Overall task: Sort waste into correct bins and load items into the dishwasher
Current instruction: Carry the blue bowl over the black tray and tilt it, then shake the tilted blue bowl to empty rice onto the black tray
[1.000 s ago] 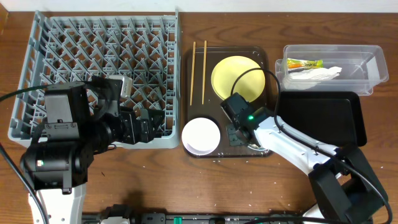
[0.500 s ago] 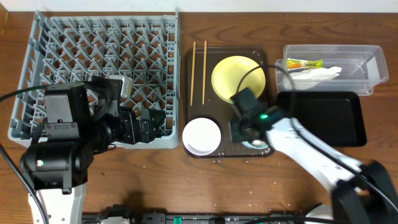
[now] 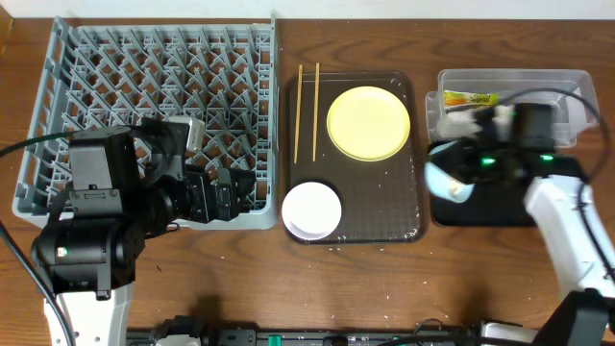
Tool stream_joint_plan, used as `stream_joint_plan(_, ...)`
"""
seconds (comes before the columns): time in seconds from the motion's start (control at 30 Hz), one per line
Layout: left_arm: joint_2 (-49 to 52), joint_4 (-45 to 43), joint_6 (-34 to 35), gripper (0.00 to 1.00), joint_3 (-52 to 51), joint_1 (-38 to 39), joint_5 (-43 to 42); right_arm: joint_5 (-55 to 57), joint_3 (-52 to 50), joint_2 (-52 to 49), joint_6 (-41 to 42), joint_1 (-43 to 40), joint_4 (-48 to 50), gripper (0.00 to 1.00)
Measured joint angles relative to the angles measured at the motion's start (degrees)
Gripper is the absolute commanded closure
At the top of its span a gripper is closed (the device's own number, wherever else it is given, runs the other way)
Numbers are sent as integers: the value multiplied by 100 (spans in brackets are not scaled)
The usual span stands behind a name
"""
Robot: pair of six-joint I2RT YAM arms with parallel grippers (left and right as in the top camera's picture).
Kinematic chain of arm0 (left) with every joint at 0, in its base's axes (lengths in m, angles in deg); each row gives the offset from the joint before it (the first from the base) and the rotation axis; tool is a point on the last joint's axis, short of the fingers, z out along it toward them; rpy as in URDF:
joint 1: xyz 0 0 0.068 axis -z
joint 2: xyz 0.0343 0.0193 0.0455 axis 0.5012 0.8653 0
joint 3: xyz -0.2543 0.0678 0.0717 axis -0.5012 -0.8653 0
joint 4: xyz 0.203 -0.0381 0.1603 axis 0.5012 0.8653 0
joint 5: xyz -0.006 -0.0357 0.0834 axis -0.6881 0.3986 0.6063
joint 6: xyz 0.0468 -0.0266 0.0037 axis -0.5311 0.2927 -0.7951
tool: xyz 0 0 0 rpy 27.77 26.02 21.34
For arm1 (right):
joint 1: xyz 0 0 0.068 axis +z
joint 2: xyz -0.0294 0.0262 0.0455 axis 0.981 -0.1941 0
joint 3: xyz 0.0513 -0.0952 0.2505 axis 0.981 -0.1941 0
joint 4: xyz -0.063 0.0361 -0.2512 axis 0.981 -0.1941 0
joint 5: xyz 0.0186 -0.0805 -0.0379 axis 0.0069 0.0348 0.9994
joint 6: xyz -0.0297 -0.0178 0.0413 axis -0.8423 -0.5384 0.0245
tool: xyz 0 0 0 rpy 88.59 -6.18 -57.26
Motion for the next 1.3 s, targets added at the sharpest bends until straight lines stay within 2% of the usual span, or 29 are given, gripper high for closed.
stream_joint_plan(0.23, 0, 0, 0, 2, 0, 0, 0, -1373, -39, -472, -103, -1091, 667, 99)
stream_joint_plan(0.5, 0, 0, 2, 2, 0, 0, 0, -2640, -66, -745, -382, -1397, 868, 99)
stream_joint_plan(1.0, 0, 0, 0, 2, 0, 0, 0, -2505, -74, -752, -546, -1499, 719, 99)
stream_joint_plan(1.3, 0, 0, 2, 2, 0, 0, 0, -3045, -269, -754, -1045, -1740, 662, 99)
